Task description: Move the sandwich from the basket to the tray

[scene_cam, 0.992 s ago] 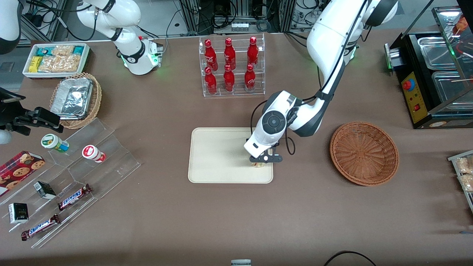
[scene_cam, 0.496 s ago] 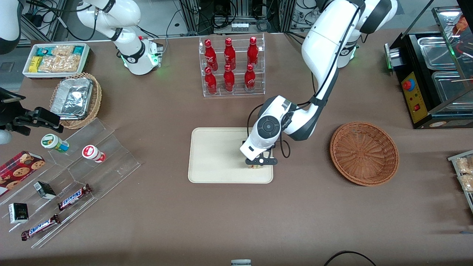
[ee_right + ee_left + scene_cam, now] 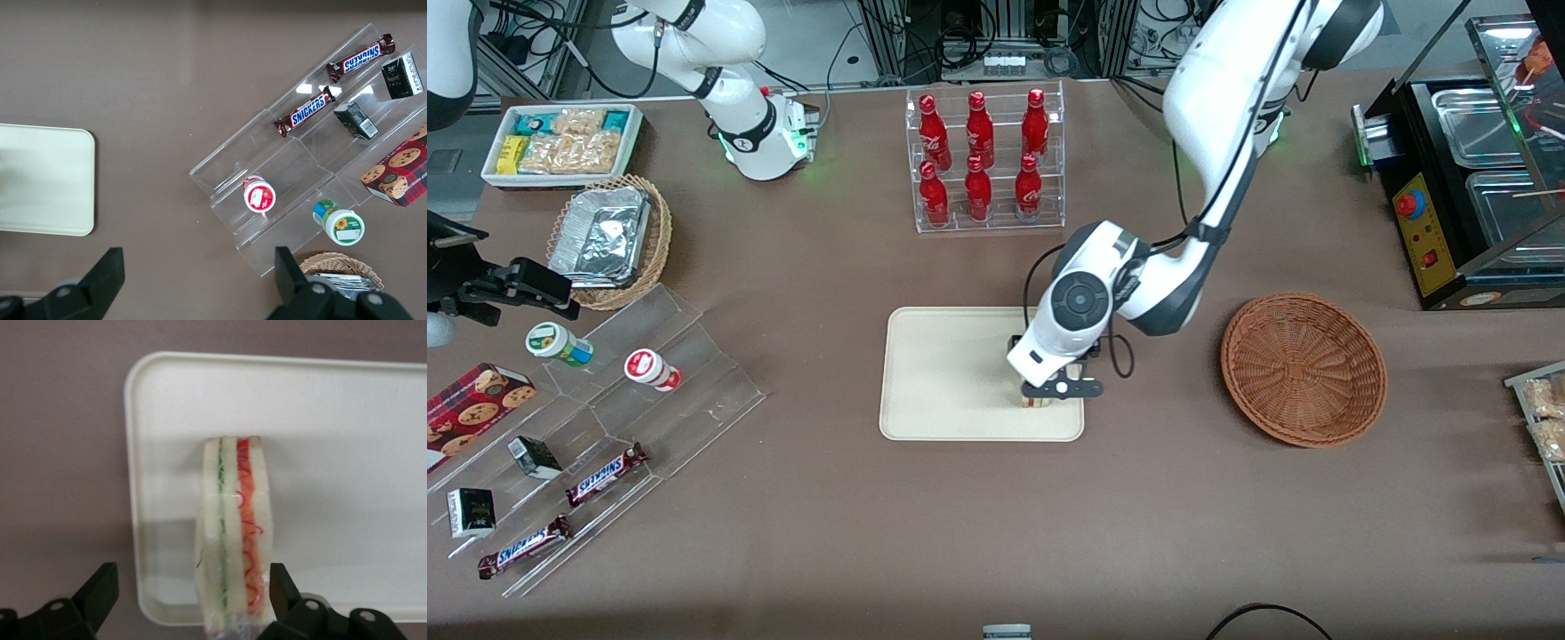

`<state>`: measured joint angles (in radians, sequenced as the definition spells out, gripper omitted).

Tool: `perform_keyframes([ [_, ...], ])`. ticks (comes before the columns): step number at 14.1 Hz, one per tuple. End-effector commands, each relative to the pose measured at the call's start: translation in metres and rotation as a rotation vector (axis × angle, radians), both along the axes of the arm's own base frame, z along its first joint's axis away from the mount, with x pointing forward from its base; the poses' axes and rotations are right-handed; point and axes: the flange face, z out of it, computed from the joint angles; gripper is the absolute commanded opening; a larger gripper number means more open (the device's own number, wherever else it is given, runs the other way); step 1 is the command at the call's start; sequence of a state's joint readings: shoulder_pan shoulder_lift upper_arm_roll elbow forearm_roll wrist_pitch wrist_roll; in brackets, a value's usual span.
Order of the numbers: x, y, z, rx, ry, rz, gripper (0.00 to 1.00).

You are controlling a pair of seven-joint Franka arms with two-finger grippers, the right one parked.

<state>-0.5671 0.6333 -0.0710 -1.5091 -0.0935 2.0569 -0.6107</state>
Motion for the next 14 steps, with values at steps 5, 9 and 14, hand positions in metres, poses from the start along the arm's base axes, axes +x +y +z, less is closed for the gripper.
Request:
perform_keyframes([
  [5,0.043,0.141,0.144,0.012,-0.056,0.138,1.00],
  [9,0.048,0.236,0.192,0.057,-0.053,0.063,1.00],
  [14,0.037,0.289,0.237,0.085,-0.074,0.067,1.00],
])
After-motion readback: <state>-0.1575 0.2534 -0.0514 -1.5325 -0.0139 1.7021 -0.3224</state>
